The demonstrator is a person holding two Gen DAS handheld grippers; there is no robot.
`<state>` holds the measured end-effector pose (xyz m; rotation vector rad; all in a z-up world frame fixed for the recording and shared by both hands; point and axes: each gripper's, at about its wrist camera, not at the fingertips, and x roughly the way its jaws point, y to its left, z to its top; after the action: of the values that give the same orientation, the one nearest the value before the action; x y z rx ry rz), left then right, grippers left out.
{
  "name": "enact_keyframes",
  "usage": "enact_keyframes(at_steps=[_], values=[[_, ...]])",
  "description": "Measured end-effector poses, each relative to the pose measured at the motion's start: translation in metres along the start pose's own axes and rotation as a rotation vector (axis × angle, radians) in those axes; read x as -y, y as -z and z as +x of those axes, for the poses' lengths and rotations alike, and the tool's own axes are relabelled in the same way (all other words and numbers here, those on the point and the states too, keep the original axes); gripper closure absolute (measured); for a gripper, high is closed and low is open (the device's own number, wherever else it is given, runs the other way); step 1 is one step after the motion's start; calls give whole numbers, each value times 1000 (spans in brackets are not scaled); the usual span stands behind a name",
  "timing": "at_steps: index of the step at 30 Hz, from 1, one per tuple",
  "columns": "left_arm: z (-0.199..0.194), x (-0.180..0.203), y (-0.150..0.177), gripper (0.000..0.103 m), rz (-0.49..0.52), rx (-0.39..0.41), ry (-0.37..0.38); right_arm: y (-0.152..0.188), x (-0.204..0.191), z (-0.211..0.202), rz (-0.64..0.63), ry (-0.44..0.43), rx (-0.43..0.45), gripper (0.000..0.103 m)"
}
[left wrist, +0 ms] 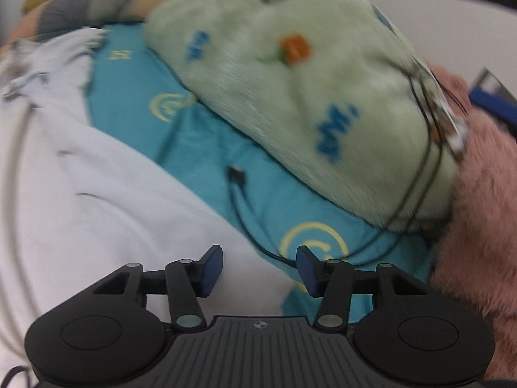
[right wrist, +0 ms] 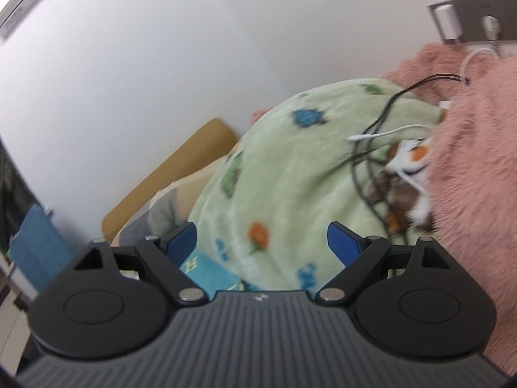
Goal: Fold clothes
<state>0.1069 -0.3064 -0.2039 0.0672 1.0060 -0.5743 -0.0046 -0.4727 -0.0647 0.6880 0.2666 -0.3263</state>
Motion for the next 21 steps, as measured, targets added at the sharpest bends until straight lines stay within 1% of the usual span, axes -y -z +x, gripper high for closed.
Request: enact_keyframes(at_steps=[3, 6, 8, 9, 10, 11, 13, 14, 16, 17, 19, 21], values=[[21, 5, 6, 55, 50, -54, -4, 1, 8, 6, 27, 1, -15, 14], [30, 16, 11, 58, 149, -39, -62, 3, 12, 13, 46, -3, -40, 14], [37, 24, 15, 74, 216, -28, -101, 4, 12, 14, 44, 3, -42, 14], [40, 28, 17, 90, 250, -22, -121, 4, 12, 15, 43, 6, -42, 14], [37, 26, 16, 97, 245, -13, -122, 4, 12, 14, 40, 11, -40, 14], [35, 24, 16, 100, 235, -3, -120, 5, 12, 14, 37, 15, -38, 14], [29, 20, 15, 101, 216, 15, -118, 4, 14, 13, 51, 13, -33, 14], [17, 15, 14, 101, 201, 42, -105, 3, 15, 13, 63, 9, -28, 14], [-10, 3, 11, 101, 170, 98, -78, 2, 12, 8, 41, -9, -3, 14], [-25, -2, 11, 101, 162, 127, -83, 1, 10, 6, 30, -18, 10, 14], [-58, -18, 13, 101, 99, 162, -72, 2, 0, 3, -21, -46, 16, 13], [-89, -40, 19, 101, 5, 179, -54, 3, -10, 2, -72, -76, 13, 13]])
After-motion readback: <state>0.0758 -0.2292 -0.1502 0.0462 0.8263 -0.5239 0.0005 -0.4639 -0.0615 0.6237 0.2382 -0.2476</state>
